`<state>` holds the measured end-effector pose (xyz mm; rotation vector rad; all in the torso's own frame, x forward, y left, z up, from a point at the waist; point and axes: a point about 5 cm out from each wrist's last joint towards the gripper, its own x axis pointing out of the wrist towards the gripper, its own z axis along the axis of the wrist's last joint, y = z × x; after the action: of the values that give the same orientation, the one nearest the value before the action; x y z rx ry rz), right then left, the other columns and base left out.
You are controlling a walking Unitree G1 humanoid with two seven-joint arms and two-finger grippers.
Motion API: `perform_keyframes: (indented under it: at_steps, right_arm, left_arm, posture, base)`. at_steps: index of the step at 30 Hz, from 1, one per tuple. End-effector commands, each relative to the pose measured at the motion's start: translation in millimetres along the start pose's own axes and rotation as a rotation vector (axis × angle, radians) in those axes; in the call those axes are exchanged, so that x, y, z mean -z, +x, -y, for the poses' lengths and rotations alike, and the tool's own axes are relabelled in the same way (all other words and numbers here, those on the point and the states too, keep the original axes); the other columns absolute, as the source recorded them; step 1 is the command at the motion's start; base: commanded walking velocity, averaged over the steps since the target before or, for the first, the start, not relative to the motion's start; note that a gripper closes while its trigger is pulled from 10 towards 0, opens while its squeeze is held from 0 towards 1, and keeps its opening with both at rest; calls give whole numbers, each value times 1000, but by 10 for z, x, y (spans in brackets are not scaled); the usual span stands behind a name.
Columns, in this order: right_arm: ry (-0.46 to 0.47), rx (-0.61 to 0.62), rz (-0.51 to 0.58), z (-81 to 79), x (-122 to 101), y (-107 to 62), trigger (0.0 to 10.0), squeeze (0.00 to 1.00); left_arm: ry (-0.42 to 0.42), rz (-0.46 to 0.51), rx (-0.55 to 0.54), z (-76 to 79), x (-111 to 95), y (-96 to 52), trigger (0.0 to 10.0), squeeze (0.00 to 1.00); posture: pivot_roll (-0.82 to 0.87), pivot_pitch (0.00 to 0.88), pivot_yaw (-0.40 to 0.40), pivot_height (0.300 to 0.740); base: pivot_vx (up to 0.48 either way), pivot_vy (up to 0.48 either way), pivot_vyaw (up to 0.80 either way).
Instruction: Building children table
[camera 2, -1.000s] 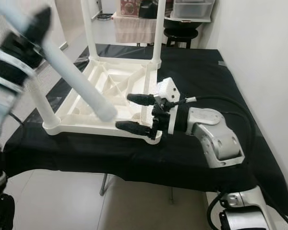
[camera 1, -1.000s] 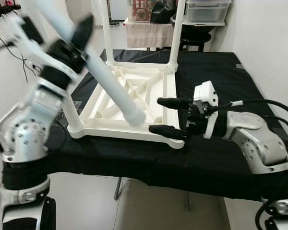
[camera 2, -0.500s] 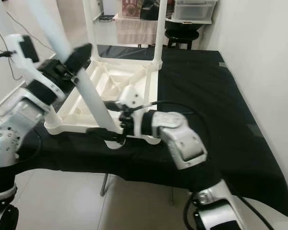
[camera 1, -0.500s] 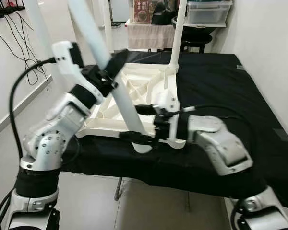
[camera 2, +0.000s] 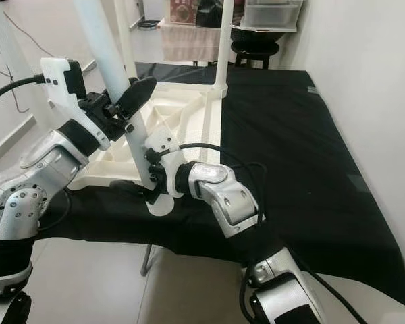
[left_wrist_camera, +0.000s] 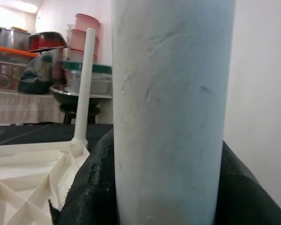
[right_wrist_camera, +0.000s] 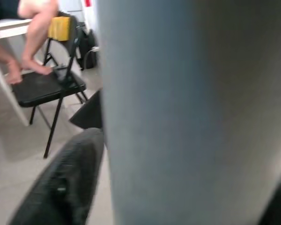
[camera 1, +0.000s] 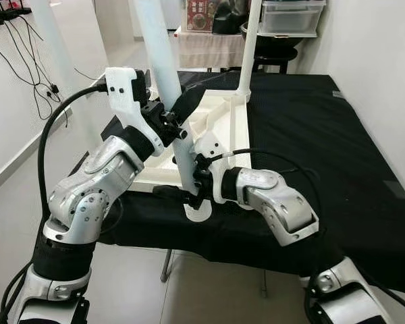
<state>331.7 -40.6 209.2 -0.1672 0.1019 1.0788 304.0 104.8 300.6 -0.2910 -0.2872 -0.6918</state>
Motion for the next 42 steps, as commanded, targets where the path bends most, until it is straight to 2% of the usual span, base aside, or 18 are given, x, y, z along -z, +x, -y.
perform_keyframes:
  at_steps: [1,14,21,22,23,24,25,28,32,33,35,36,39,40,42]
  right_arm:
    - [1,12,-21,-14,11,58,0,0]
    - [-38,41,-43,-44,61,119,0,0]
    - [-32,62,-16,-49,39,143,0,0]
    - [-31,64,-13,-51,40,146,0,0]
    - [-31,64,-13,-51,40,146,0,0]
    - [-26,69,-9,-49,41,148,0,0]
    - [-19,79,0,-42,39,149,0,0]
    - [-11,88,9,-34,33,148,0,0]
    - [21,130,37,34,18,120,0,0]
    - [33,156,48,82,13,97,0,0]
    - [33,156,48,82,13,97,0,0]
    - [48,184,58,136,10,70,0,0]
    - [61,274,78,312,9,-21,0,0]
    - [61,274,78,312,9,-21,0,0]
    - [81,356,103,473,-8,-120,0,0]
  left_arm:
    - [-3,-11,78,123,30,37,0,0]
    - [2,2,84,150,22,72,0,0]
    - [-35,37,67,129,-8,52,0,0]
    - [-42,43,63,122,-15,44,0,173]
    - [-42,43,63,122,-15,44,0,173]
    - [-60,60,67,123,-31,27,9490,1000]
    - [-76,77,74,126,-48,-2,10000,1000]
    - [-90,91,77,122,-60,-31,10000,1000]
    - [-118,120,56,53,-82,-147,10000,1000]
    - [-127,140,43,8,-119,-216,10000,1000]
    - [-127,140,43,8,-119,-216,10000,1000]
    - [-124,160,30,-44,-175,-296,10000,1000]
    - [-43,179,30,-151,-348,-518,10000,1000]
    - [-43,179,30,-151,-348,-518,10000,1000]
    - [10,202,21,-209,-497,-653,10000,1000]
  posture:
    - [-34,32,8,740]
    - [-36,36,11,740]
    - [-36,40,13,740]
    - [-37,39,14,740]
    - [-37,39,14,740]
    - [-38,39,15,740]
    - [-41,38,16,740]
    - [-47,39,17,740]
    - [-50,39,16,740]
    - [-47,40,13,740]
    - [-47,40,13,740]
    - [-47,41,13,740]
    - [-46,40,11,740]
    - [-46,40,11,740]
    - [-42,39,8,740]
  base:
    - [0,0,0]
    - [0,0,0]
    - [0,0,0]
    - [0,0,0]
    - [0,0,0]
    - [0,0,0]
    - [0,0,0]
    - [0,0,0]
    - [0,0,0]
    - [0,0,0]
    - [0,0,0]
    - [0,0,0]
    - [0,0,0]
    - [0,0,0]
    - [0,0,0]
